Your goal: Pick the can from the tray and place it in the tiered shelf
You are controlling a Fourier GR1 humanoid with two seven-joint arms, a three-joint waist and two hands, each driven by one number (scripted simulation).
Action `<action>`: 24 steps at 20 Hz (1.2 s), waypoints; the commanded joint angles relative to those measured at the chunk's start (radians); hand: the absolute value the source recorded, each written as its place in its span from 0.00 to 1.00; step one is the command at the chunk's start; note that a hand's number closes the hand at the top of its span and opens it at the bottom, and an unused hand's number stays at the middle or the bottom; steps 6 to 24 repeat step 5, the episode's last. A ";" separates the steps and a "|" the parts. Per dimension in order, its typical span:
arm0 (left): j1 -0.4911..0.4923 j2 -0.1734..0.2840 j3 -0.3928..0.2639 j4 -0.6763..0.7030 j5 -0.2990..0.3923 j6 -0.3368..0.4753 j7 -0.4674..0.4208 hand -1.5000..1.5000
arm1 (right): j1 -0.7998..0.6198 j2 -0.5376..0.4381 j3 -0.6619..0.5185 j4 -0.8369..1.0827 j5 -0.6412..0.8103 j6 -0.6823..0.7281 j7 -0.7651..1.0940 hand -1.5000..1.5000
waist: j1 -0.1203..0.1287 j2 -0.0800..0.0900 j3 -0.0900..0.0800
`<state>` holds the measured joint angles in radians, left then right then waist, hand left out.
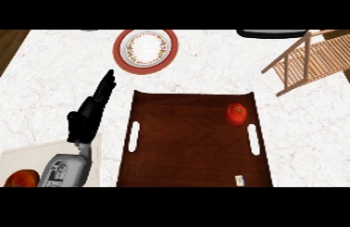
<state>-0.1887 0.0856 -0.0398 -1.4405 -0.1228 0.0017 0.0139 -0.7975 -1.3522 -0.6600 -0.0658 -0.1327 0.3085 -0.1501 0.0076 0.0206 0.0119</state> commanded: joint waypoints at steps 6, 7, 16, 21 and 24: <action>0.036 0.008 0.007 -0.030 -0.002 0.007 0.001 0.50 | 0.184 -0.054 -0.025 0.029 -0.023 0.189 -0.077 0.00 | -0.021 -0.010 0.004; 0.036 0.008 0.007 -0.030 -0.002 0.007 0.001 0.50 | 0.184 -0.054 -0.025 0.029 -0.023 0.189 -0.077 0.00 | -0.021 -0.010 0.004; 0.036 0.008 0.007 -0.030 -0.002 0.007 0.001 0.50 | 0.184 -0.054 -0.025 0.029 -0.023 0.189 -0.077 0.00 | -0.021 -0.010 0.004; 0.036 0.008 0.007 -0.030 -0.002 0.007 0.001 0.50 | 0.184 -0.054 -0.025 0.029 -0.023 0.189 -0.077 0.00 | -0.021 -0.010 0.004; 0.036 0.008 0.007 -0.030 -0.002 0.007 0.001 0.50 | 0.184 -0.054 -0.025 0.029 -0.023 0.189 -0.077 0.00 | -0.021 -0.010 0.004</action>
